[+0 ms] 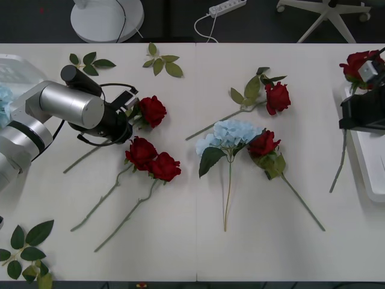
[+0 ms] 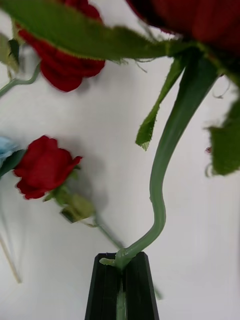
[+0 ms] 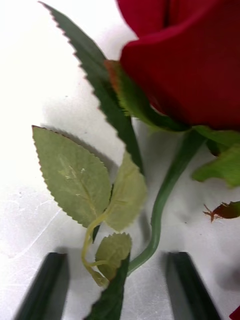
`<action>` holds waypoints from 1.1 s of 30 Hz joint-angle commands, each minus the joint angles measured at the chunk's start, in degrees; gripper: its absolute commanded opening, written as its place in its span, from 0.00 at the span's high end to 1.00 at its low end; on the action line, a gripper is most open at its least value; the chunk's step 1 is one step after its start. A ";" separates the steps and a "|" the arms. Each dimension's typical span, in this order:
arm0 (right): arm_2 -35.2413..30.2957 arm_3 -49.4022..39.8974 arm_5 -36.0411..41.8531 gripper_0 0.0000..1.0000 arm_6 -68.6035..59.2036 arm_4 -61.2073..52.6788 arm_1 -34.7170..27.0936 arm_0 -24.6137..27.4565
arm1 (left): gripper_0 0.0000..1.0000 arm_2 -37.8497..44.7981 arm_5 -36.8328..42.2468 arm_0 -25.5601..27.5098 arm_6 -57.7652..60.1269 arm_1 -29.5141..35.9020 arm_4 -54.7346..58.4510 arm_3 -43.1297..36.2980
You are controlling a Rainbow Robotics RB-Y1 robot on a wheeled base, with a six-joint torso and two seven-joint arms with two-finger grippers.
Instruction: Place the red flowers into the right box and the blue flowers into the left box. If a person shows an open palm, hand one flower to the person first, then continue sorting.
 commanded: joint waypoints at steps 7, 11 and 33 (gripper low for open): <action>-6.01 19.60 0.70 1.00 31.07 7.03 -4.74 -5.42 | 1.00 -2.05 -0.21 0.48 -1.74 -1.12 1.79 2.44; -6.01 26.10 -0.71 1.00 38.98 11.16 -4.65 -8.06 | 1.00 -2.22 -0.21 0.48 -1.91 -0.86 2.05 2.35; -5.66 46.93 -17.67 1.00 51.37 31.81 7.04 -9.47 | 1.00 1.38 -1.88 0.83 0.02 10.92 9.70 -15.75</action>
